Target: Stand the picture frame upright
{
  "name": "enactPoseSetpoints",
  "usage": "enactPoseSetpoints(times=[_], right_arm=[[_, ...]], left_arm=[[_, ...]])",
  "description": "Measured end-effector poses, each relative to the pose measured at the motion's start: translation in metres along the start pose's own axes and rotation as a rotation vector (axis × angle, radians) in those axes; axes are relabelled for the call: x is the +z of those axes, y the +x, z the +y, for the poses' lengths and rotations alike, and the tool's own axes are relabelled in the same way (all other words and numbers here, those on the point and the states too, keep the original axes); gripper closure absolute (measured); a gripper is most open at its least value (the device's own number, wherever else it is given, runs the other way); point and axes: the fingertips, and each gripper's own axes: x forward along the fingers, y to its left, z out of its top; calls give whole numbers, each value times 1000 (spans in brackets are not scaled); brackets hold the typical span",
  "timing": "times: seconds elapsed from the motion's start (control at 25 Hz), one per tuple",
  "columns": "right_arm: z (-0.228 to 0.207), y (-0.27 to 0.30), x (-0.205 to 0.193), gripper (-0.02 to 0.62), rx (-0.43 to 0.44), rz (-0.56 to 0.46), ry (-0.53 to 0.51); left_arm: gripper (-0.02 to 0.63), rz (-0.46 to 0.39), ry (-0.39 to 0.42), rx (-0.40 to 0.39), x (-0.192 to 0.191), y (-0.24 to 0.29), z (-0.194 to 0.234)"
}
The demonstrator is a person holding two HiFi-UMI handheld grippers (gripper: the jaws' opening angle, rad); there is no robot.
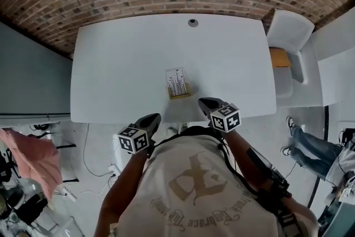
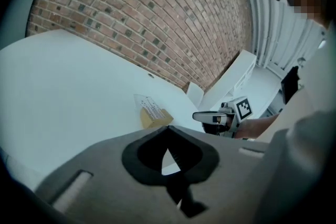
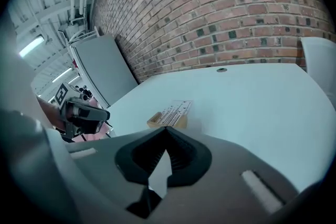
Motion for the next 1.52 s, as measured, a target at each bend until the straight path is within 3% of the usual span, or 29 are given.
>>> enactPoseSetpoints(times=[0.48,0.68,0.96,1.16,1.28,1.52], right_arm=[[-36,42,31,588,89,73,63],[-44,56,31,587,118,112,87],[-52,72,35,587,124,149,143],[-54,81,35,586,107,203,164],[-55,87,31,551,98,255,178],[-40,90,16,459,164,350,300]], left_arm=[[603,192,-48,36,27,66,12],[603,237,-69,69,22,74,22],[600,274,-101,48,21,85,28],[564,298,-124,61,20,91,39],[506,329,-133,68,20,97,48],[464,388,-153,44,16,104,53]])
